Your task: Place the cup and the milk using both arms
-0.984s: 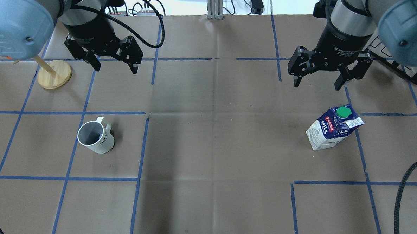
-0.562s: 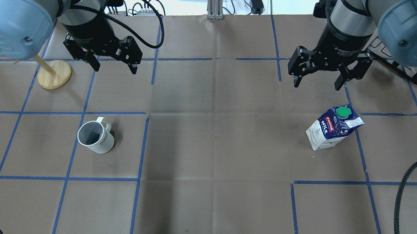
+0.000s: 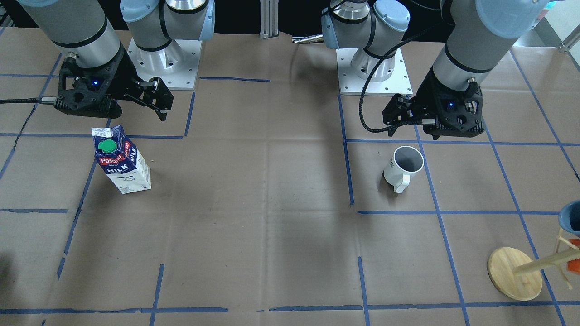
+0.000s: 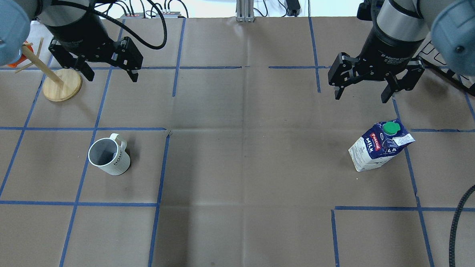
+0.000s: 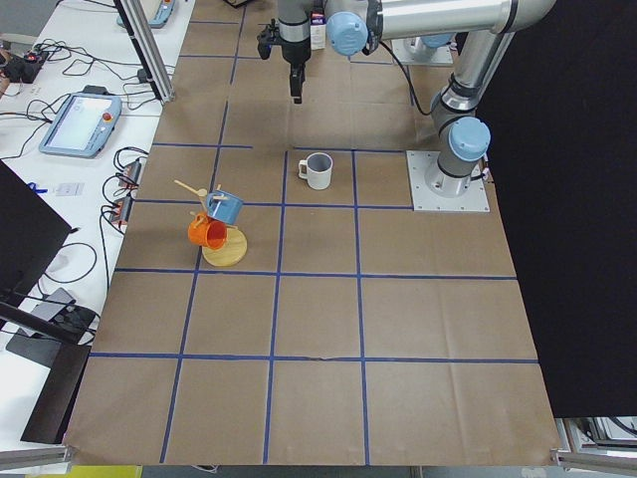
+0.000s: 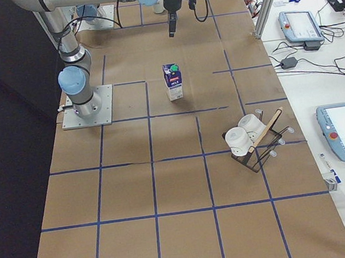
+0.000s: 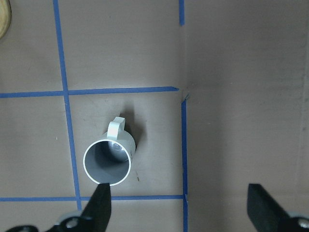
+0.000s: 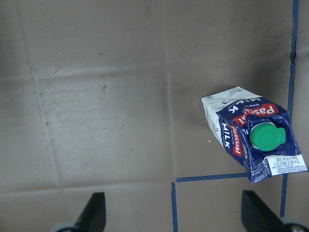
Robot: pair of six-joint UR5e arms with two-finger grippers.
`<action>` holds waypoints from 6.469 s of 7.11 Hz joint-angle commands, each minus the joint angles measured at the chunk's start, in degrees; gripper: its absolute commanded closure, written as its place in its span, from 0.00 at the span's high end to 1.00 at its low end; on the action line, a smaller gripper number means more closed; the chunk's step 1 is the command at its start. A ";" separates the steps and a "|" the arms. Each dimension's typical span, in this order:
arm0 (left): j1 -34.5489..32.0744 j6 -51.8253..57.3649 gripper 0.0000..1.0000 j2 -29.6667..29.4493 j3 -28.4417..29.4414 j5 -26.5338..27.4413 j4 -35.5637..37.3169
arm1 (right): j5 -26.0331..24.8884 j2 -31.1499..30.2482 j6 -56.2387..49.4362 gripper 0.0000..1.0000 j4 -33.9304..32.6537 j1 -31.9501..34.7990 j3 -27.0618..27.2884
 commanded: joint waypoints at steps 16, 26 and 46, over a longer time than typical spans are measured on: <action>12.38 8.73 0.00 -5.89 -20.71 -0.72 26.28 | -0.09 0.00 -0.04 1.00 0.09 0.07 0.00; -19.19 -13.80 0.00 -39.11 25.71 -3.54 19.37 | 0.00 -0.62 -2.84 1.00 -2.02 -2.20 2.73; -13.83 -13.89 0.99 0.50 12.22 0.42 -18.98 | -0.09 -1.14 -20.08 1.00 -20.96 -13.81 14.74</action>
